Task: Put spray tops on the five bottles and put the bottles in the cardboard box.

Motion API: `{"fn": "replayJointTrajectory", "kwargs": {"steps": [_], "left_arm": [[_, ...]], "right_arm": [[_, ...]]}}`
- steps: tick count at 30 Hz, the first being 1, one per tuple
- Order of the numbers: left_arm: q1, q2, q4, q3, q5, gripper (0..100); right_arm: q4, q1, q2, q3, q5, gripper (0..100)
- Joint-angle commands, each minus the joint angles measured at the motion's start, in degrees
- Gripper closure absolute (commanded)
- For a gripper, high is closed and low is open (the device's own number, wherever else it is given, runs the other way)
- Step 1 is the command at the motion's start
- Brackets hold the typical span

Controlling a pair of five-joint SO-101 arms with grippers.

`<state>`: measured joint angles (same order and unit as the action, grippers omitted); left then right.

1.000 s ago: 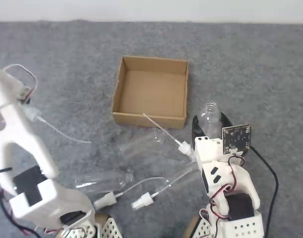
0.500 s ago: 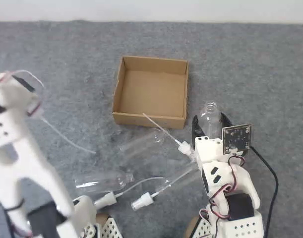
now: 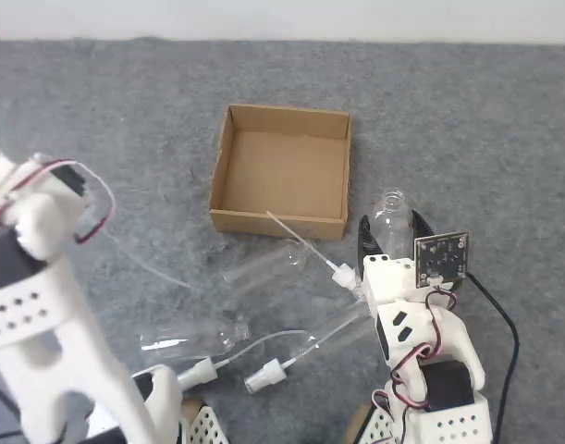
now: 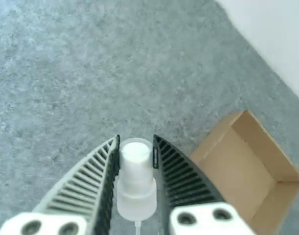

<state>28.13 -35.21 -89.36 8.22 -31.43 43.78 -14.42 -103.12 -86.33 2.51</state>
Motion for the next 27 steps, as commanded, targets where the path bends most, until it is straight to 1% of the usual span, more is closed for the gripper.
{"fn": "replayJointTrajectory", "kwargs": {"steps": [1, 5, 10, 16, 24, 27], "left_arm": [[-5.01, -6.07, 2.02, 1.80, -2.73, 99], [-9.49, -10.20, 2.02, 2.33, -5.98, 99], [-14.68, -13.27, 2.90, 2.33, -10.73, 99], [-16.79, -14.77, 6.24, 2.33, -14.51, 99], [-21.10, -15.56, 6.95, 2.33, -18.29, 99], [-23.03, -15.56, 8.18, 2.33, -18.64, 99]], "right_arm": [[-0.84, -0.57, -0.84, 0.97, 0.18, 88.1], [-0.84, -0.66, -0.84, 0.97, 0.26, 88.1], [1.27, -3.12, -0.84, 1.67, 0.00, 88.1], [3.47, -4.62, -0.84, 3.08, 0.00, 88.1], [3.56, -5.14, -0.84, 3.16, -0.09, 88.1], [3.56, -5.14, -0.84, 3.34, -0.09, 88.1]]}}
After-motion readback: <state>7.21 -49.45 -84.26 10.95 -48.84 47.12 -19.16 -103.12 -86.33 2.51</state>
